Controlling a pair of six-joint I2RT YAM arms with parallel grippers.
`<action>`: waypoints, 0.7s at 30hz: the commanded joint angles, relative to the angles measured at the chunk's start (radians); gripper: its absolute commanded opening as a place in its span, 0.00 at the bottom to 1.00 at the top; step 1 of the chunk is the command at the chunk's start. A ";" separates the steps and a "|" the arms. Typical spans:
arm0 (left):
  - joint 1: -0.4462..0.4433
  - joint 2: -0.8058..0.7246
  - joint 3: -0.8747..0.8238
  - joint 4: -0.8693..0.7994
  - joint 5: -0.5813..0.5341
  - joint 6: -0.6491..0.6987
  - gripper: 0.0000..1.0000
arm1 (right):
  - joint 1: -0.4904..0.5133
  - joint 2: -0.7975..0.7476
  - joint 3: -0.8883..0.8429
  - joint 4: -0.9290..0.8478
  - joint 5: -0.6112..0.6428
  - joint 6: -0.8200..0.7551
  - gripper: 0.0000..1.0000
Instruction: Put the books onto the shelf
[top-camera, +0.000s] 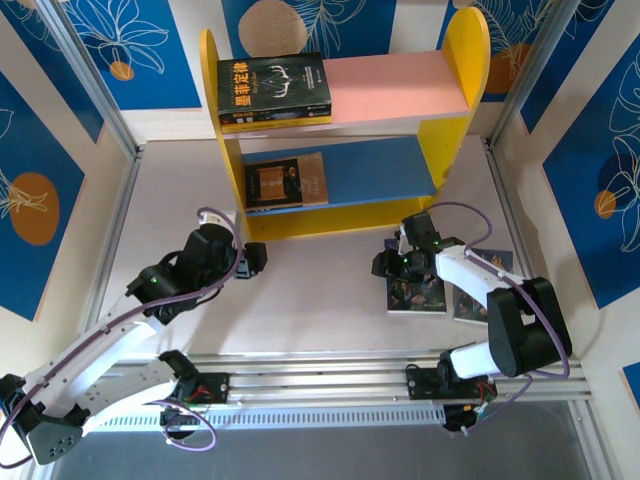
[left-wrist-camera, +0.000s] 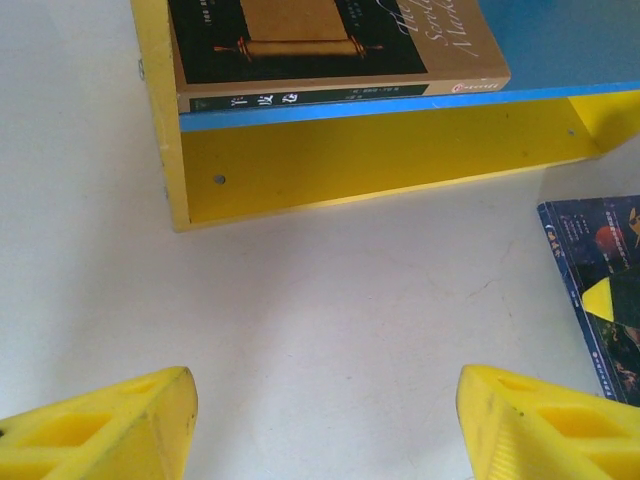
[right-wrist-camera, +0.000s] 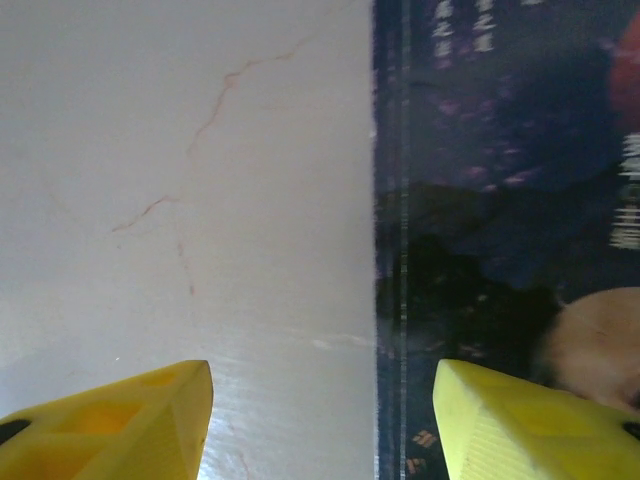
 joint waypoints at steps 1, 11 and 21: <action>0.013 -0.012 -0.013 0.025 -0.001 0.018 0.70 | -0.009 -0.013 0.027 -0.062 0.068 0.019 0.61; 0.013 0.015 -0.036 0.060 0.024 0.009 0.70 | -0.001 0.014 0.012 -0.030 -0.023 0.031 0.61; 0.013 0.031 -0.040 0.072 0.042 0.003 0.70 | 0.104 0.089 0.033 -0.022 -0.035 0.050 0.62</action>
